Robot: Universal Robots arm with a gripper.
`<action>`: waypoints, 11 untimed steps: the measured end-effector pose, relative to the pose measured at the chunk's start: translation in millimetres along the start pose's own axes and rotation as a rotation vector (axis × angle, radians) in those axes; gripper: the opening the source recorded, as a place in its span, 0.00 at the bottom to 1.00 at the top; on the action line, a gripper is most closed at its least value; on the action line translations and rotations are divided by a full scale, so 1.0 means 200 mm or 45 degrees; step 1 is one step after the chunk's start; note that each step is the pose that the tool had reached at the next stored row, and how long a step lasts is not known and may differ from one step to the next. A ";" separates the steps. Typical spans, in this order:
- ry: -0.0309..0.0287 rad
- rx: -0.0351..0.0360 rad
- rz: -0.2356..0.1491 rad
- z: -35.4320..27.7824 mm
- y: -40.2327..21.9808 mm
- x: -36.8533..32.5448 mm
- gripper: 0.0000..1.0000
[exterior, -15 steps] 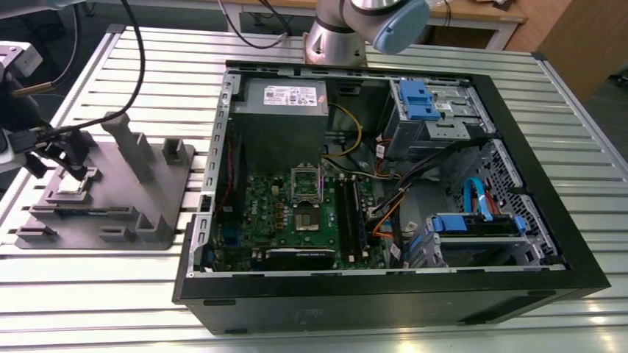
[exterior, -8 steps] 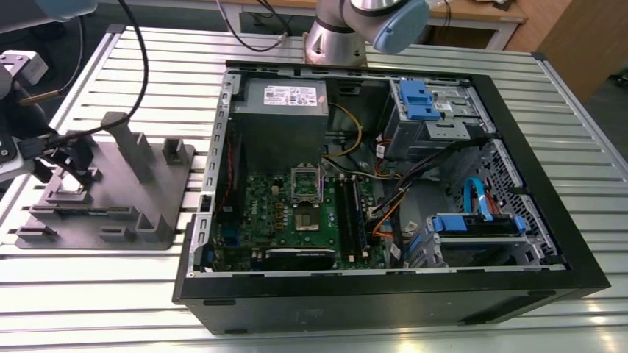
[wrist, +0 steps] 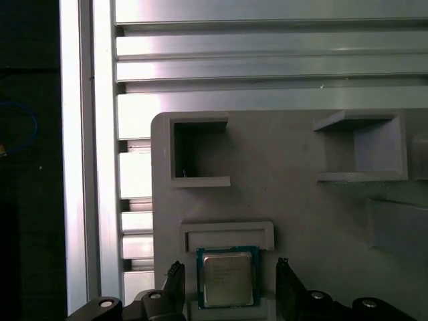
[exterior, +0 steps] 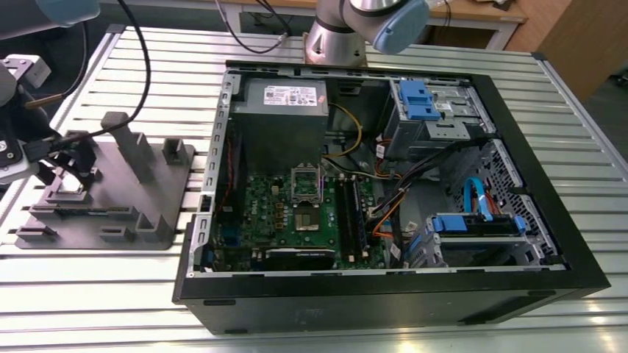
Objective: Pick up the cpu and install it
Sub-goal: 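Pick up the cpu and move it towards the insertion slot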
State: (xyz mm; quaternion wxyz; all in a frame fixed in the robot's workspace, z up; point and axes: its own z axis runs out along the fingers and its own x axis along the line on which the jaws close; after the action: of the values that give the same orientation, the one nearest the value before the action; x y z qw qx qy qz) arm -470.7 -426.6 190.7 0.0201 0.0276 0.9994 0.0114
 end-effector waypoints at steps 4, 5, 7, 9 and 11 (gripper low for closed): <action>0.0000 0.0003 -0.004 0.009 0.001 0.001 0.65; -0.0006 0.0000 -0.005 0.013 0.001 0.001 0.65; -0.0013 0.0000 -0.006 0.020 0.001 0.001 0.65; -0.0015 -0.0001 -0.007 0.025 0.001 0.001 0.65; -0.0012 0.0001 -0.008 0.027 0.001 0.001 0.65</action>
State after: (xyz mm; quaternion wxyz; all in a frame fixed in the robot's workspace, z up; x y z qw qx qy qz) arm -470.8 -426.3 185.2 0.0206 0.0244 0.9994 0.0113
